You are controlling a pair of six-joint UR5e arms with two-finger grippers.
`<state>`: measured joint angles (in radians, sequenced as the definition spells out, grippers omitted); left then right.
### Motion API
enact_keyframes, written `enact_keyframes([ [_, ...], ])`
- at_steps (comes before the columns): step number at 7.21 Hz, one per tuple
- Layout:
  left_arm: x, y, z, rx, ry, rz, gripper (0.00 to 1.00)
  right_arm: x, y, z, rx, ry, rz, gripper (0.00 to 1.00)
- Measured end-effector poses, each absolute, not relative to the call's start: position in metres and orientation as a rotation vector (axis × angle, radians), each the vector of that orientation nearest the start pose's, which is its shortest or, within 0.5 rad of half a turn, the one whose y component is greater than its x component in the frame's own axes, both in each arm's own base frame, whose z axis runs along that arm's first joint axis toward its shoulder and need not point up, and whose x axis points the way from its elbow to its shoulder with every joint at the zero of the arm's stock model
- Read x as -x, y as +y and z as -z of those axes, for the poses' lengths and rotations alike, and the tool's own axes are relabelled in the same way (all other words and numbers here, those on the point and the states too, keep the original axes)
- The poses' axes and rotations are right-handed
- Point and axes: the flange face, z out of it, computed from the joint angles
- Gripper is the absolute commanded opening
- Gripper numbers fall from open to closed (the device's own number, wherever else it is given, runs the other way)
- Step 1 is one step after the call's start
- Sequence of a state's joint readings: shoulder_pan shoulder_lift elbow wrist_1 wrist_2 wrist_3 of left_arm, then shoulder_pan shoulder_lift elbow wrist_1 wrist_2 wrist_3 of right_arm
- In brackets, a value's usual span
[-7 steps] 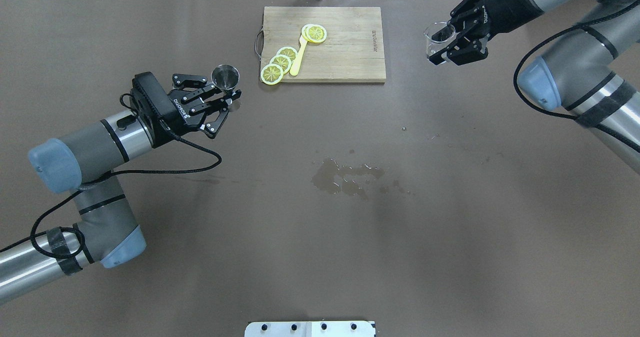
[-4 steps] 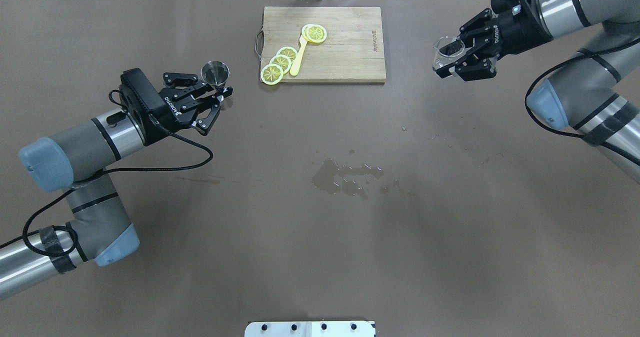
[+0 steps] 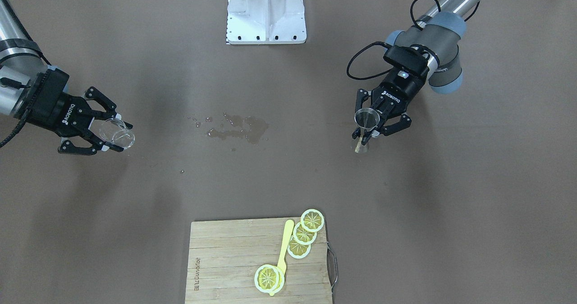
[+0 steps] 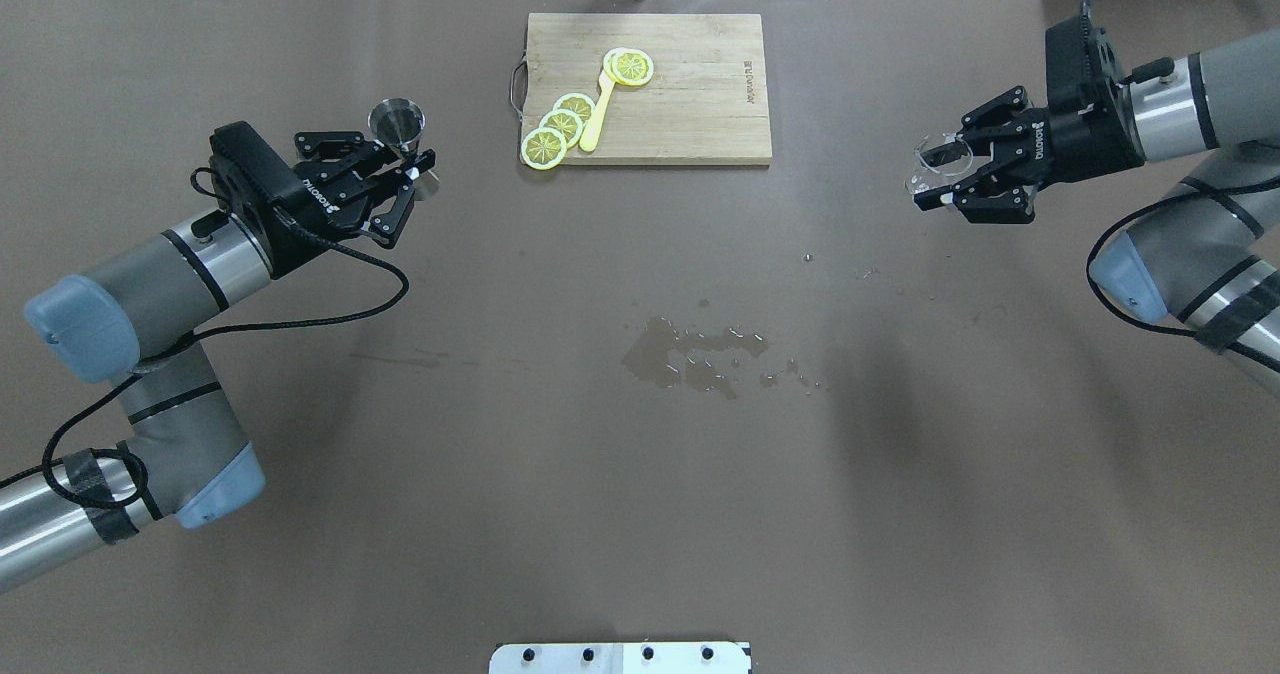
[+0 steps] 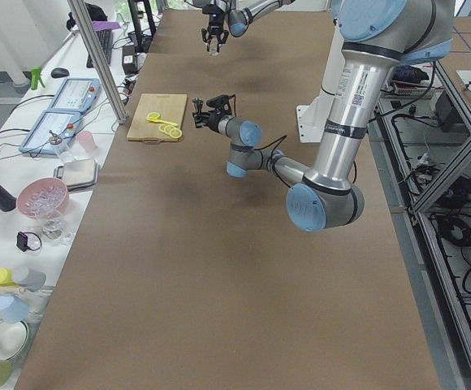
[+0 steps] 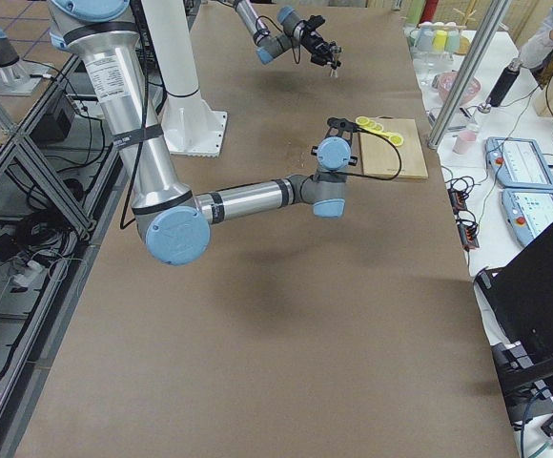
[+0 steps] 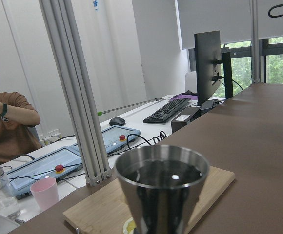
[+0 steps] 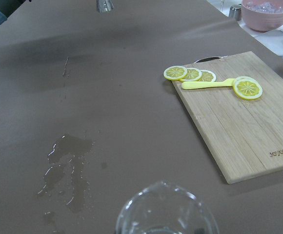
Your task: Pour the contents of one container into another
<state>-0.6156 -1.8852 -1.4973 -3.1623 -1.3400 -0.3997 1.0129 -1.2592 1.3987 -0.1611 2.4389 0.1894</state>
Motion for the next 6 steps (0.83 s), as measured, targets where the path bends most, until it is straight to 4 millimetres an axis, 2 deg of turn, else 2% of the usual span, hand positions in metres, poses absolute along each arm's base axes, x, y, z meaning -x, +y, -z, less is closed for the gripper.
enact_keyframes([
  [3,-0.366,-0.46,-0.382,-1.46,0.989,-0.004,0.0,0.312,-0.487,-0.471,-1.181,-1.188,0.921,0.0],
  [6,-0.372,-0.452,-0.398,-1.409,0.961,0.146,0.0,0.33,-0.48,-0.503,-1.163,-1.152,0.884,0.0],
])
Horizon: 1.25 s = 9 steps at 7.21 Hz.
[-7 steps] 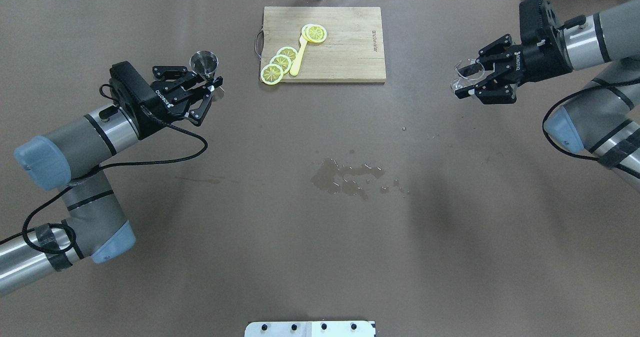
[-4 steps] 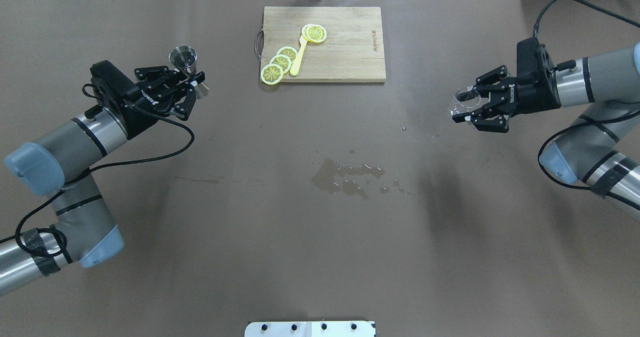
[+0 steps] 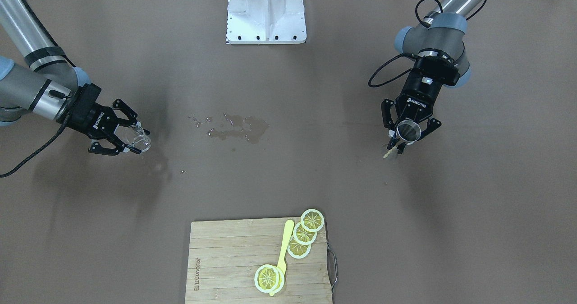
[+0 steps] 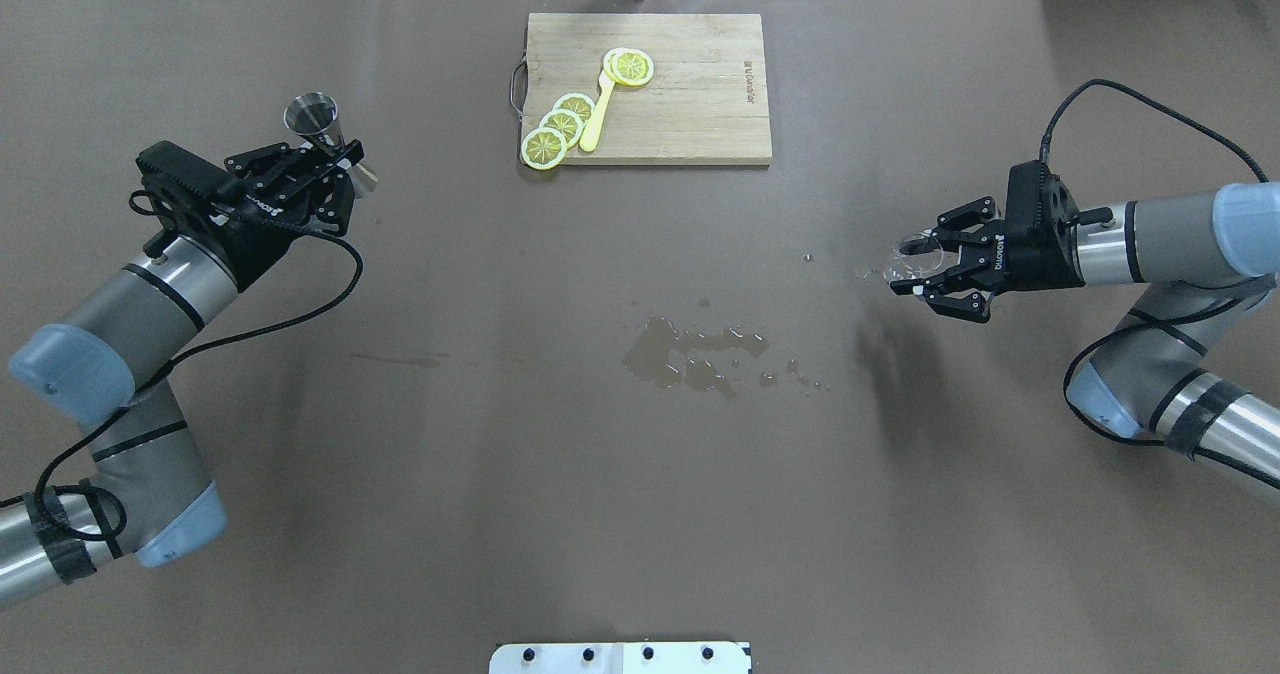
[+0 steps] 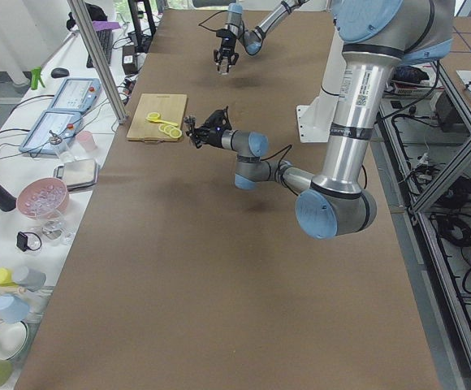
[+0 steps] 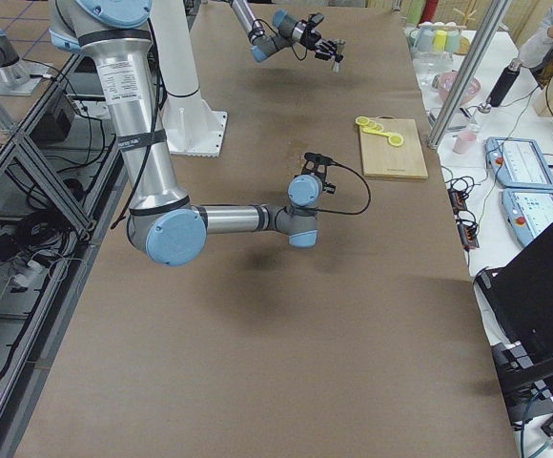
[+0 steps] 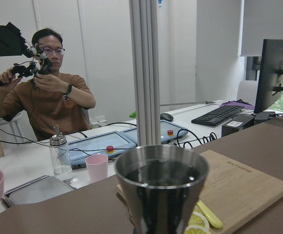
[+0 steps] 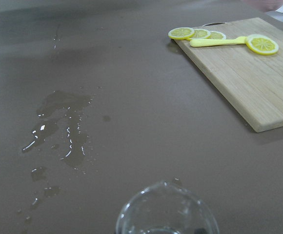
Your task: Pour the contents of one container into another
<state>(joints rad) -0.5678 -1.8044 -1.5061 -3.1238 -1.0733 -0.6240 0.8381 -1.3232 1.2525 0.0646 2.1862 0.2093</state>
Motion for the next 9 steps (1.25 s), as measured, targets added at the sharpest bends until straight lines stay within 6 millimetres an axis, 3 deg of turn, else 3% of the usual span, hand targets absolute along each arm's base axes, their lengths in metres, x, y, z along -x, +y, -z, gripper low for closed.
enact_keyframes([
  [3,-0.373,-0.459,-0.418,-1.345,0.808,0.337,0.0,0.334,-0.487,-0.528,-1.144,-1.095,0.838,0.0],
  [6,-0.376,-0.472,-0.437,-1.262,0.688,0.549,0.0,0.338,-0.491,-0.534,-1.137,-1.082,0.836,0.0],
  [9,-0.382,-0.481,-0.456,-1.211,0.563,0.696,0.0,0.345,-0.483,-0.54,-1.148,-1.11,0.865,0.0],
])
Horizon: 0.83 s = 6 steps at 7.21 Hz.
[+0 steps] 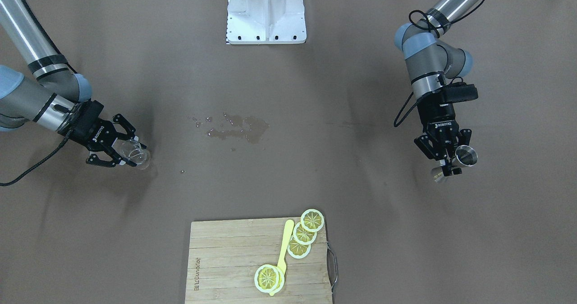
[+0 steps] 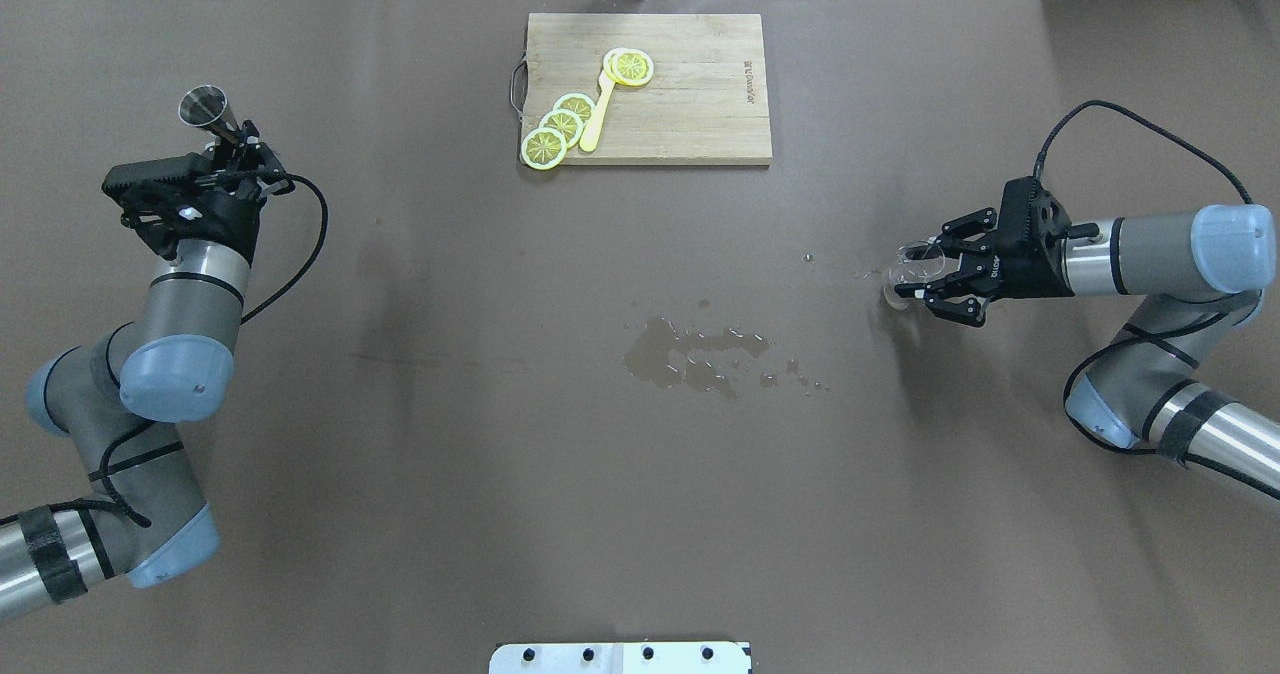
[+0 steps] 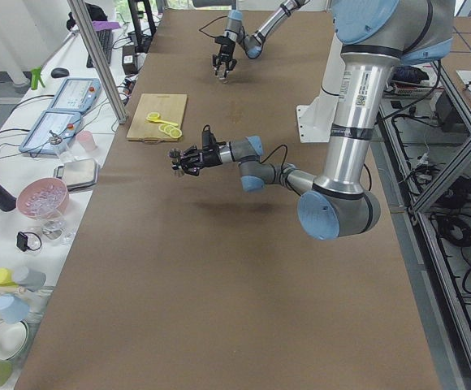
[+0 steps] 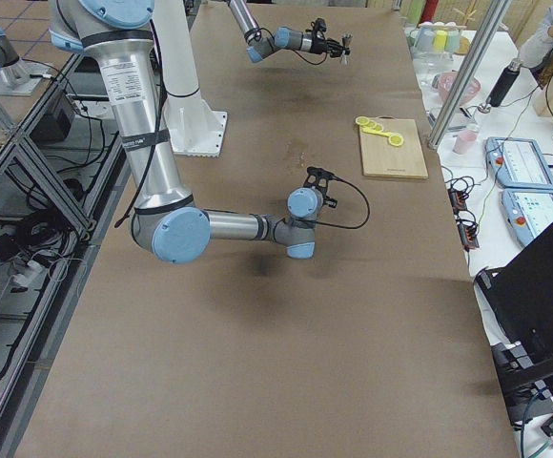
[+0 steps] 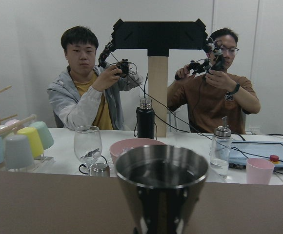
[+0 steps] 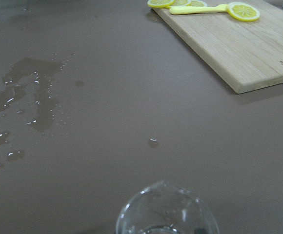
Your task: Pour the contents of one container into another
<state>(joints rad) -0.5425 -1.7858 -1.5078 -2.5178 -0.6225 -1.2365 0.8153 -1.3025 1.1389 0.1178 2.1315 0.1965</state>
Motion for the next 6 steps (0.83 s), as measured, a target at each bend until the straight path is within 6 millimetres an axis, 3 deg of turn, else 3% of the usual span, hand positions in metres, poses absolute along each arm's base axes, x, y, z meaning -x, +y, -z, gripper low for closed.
enact_keyframes([
  [1,-0.388,-0.479,-0.459,-1.203,0.542,0.722,0.0,0.345,-0.48,-0.544,-1.153,-1.122,0.878,0.0],
  [2,-0.397,-0.475,-0.46,-1.198,0.534,0.728,0.0,0.346,-0.478,-0.546,-1.164,-1.132,0.891,0.22],
  [3,-0.407,-0.468,-0.458,-1.194,0.54,0.722,0.0,0.347,-0.477,-0.547,-1.175,-1.139,0.898,0.49],
  [4,-0.414,-0.462,-0.456,-1.19,0.547,0.713,0.0,0.348,-0.478,-0.546,-1.181,-1.143,0.901,0.91],
  [5,-0.42,-0.457,-0.456,-1.186,0.549,0.7,0.0,0.349,-0.479,-0.545,-1.184,-1.145,0.902,0.99],
  [6,-0.425,-0.453,-0.458,-1.183,0.533,0.684,0.0,0.35,-0.479,-0.543,-1.186,-1.148,0.901,0.99],
])
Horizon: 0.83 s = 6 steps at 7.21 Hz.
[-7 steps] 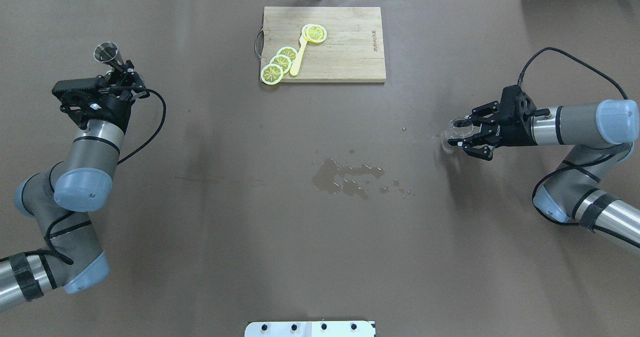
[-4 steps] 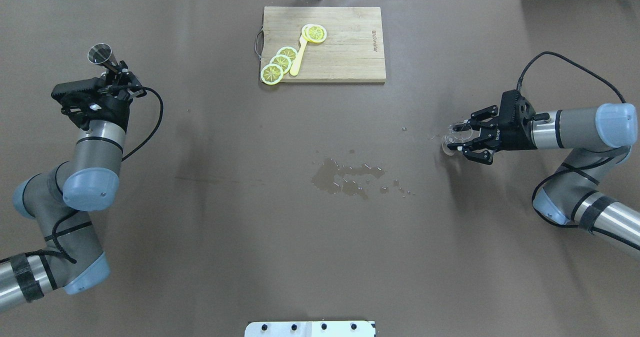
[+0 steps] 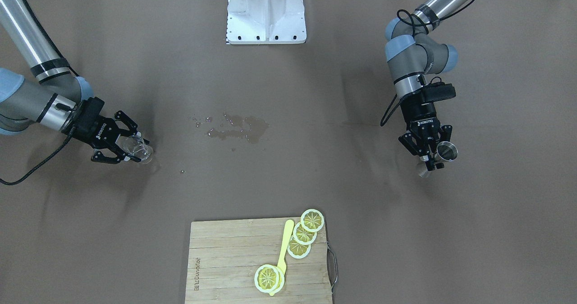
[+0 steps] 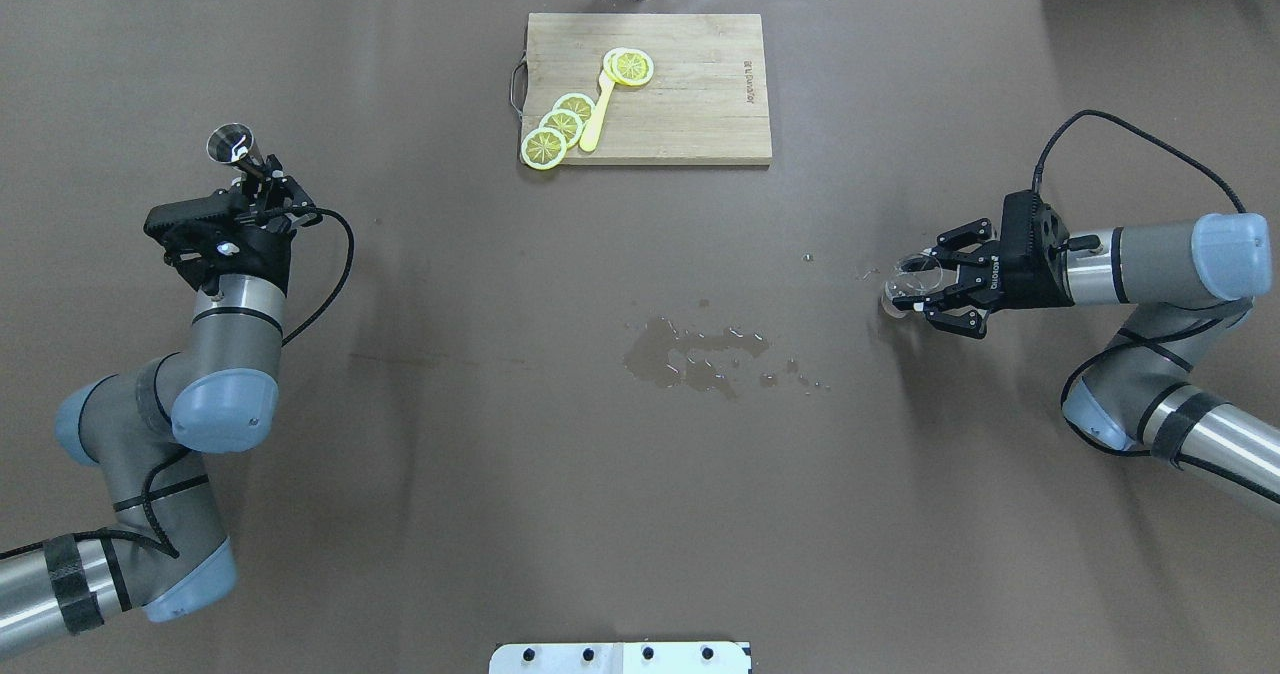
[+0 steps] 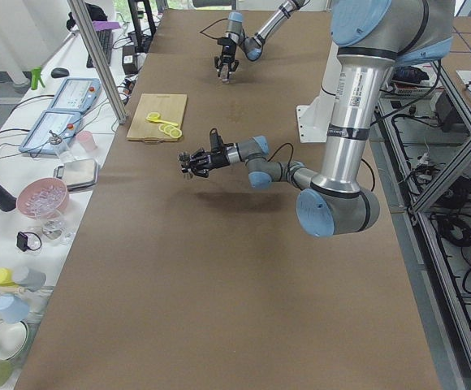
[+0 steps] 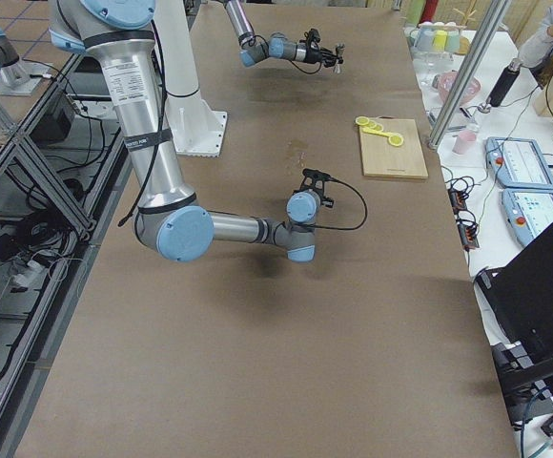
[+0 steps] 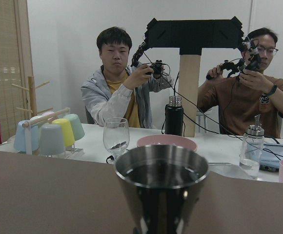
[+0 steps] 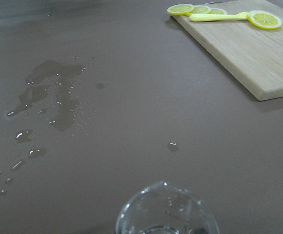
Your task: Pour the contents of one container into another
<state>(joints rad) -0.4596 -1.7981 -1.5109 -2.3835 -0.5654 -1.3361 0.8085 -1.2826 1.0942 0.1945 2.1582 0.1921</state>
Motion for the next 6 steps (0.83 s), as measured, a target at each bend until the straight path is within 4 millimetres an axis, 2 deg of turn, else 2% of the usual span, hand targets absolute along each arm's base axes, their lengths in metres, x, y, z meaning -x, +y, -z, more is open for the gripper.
enact_keyframes([
  [2,-0.439,-0.441,-0.463,-1.191,0.487,0.646,0.0,0.35,-0.48,-0.542,-1.186,-1.15,0.898,0.99],
  [6,-0.451,-0.431,-0.471,-1.213,0.471,0.688,0.0,0.35,-0.481,-0.541,-1.187,-1.15,0.897,0.99],
])
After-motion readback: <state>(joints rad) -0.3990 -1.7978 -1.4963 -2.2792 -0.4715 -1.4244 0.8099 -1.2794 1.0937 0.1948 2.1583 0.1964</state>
